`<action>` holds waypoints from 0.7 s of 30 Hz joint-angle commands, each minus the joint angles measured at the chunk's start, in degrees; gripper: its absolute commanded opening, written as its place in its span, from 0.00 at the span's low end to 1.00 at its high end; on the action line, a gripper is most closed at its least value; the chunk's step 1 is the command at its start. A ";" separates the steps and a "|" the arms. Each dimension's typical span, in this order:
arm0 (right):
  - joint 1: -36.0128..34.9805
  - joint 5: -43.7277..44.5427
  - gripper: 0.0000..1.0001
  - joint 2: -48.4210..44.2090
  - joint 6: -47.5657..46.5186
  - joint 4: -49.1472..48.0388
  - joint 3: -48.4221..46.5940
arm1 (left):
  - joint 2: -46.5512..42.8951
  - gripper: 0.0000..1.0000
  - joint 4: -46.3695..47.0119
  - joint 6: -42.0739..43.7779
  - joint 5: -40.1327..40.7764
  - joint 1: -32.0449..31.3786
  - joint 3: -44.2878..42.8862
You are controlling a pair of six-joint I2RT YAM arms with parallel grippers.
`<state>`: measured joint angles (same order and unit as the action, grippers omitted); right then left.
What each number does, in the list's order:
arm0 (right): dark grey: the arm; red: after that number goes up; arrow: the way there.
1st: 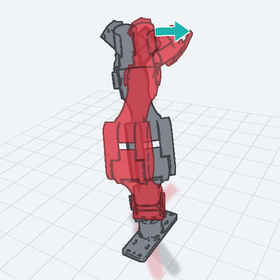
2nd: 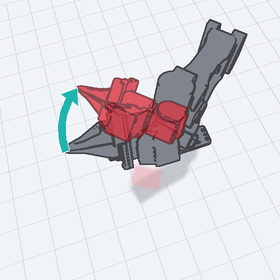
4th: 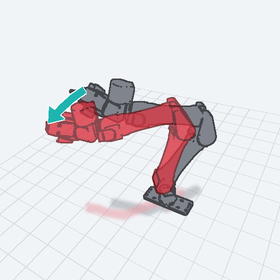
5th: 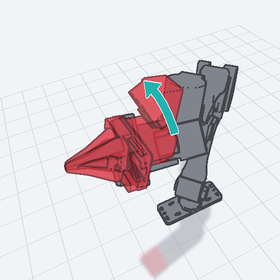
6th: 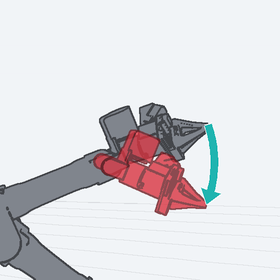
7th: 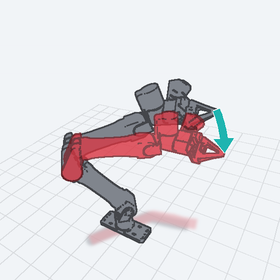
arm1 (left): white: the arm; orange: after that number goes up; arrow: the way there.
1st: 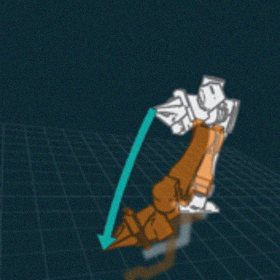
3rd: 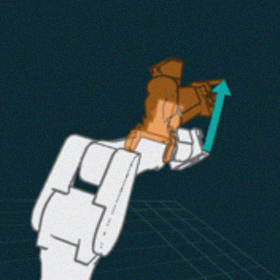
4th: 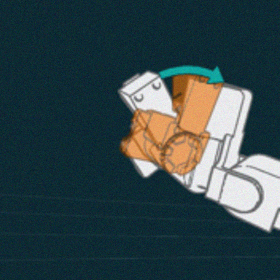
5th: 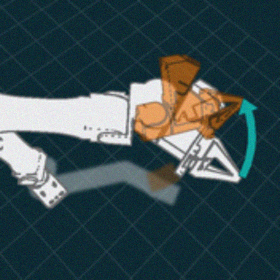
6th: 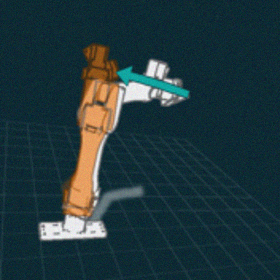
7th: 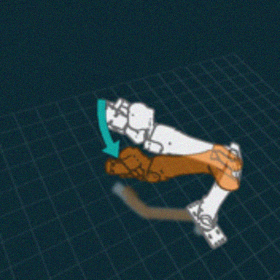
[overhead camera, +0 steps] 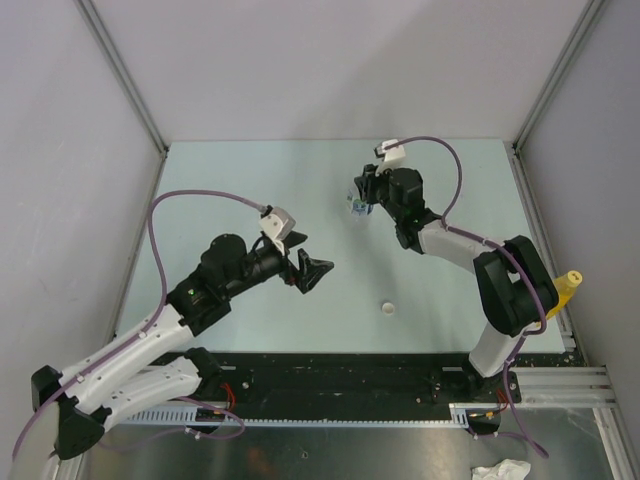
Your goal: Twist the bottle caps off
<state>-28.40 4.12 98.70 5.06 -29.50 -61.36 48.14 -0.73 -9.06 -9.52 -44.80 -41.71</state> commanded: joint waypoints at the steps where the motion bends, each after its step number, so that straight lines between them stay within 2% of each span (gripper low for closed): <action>1: -0.74 -0.48 0.40 -0.56 -2.11 -2.46 -0.59 | 0.32 0.99 -0.54 -0.88 -1.60 0.36 -3.19; 4: -1.27 -1.34 0.55 -1.36 -2.98 -0.85 -0.60 | 0.32 0.99 -0.61 -0.76 -2.44 0.36 -3.33; 9: -2.87 -0.21 0.88 -4.70 -4.77 1.44 -0.57 | -0.96 0.99 -0.90 -1.00 -2.62 0.39 -3.33; 11: -3.19 -0.20 0.96 -6.40 -4.85 2.07 -0.59 | -1.43 0.99 -1.28 -1.19 -2.39 0.41 -3.38; 17: -3.33 -2.81 0.99 -11.70 -1.43 6.41 -0.60 | -0.62 0.99 -3.21 -5.06 -1.42 0.36 -4.61; 21: -3.08 -7.24 0.99 -13.57 2.54 10.34 -0.56 | 3.89 1.00 -5.56 -7.91 -5.64 0.37 -8.61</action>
<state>-31.70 1.04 87.99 3.33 -22.98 -61.36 48.58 -4.62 -12.82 -11.31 -44.80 -44.75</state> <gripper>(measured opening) 0.992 0.994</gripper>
